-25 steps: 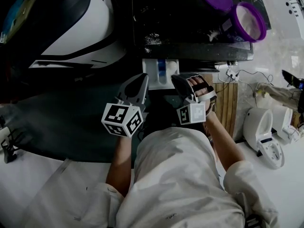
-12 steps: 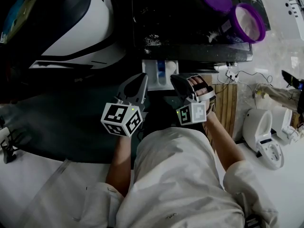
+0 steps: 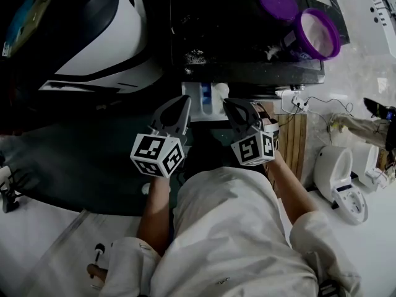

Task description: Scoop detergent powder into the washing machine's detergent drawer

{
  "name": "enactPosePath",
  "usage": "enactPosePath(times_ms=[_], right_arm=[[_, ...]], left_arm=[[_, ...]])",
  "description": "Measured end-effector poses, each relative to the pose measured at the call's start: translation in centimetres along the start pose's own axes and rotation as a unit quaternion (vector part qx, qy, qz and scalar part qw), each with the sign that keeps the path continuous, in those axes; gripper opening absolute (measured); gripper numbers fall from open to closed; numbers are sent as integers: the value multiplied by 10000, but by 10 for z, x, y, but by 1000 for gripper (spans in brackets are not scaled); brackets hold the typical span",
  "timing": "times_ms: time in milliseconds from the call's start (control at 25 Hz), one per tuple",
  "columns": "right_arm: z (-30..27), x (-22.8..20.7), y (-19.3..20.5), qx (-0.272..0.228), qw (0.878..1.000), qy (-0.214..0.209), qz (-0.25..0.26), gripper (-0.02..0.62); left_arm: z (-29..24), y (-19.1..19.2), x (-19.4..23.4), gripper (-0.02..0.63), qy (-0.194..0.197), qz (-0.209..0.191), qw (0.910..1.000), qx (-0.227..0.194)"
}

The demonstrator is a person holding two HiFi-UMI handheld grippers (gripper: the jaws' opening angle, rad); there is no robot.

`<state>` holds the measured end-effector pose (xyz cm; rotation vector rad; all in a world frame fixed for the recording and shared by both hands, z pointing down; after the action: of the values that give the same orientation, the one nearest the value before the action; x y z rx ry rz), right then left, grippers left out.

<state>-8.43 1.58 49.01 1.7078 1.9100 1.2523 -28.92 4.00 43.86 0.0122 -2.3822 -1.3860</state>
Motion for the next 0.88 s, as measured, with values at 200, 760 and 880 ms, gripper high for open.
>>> enactPosePath(times_ms=[200,760,880], right_arm=[[14,-15,1,-385,9945,-115,-966,8],[62,-35,-4,-1207,9733,-579,-1865,8],[74,-39,-7,-1420,9678,-738,-1942,8]], left_arm=[[1,-3,-9,20,-95,4,9999,-107],[29,1,-54,20,-671,64,9966,-476],[37,3,-65,20,-806,54,9951,-576]])
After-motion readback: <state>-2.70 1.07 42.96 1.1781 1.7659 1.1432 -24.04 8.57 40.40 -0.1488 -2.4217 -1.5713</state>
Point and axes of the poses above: the fingertips, and each gripper's own axes: z backward along the fingers, x to its left, y out of its underside, the point moved 10 cm from there along z, backward along the fingers, and after that the axes turned 8 degrees about -y, right-handed, at the moved point
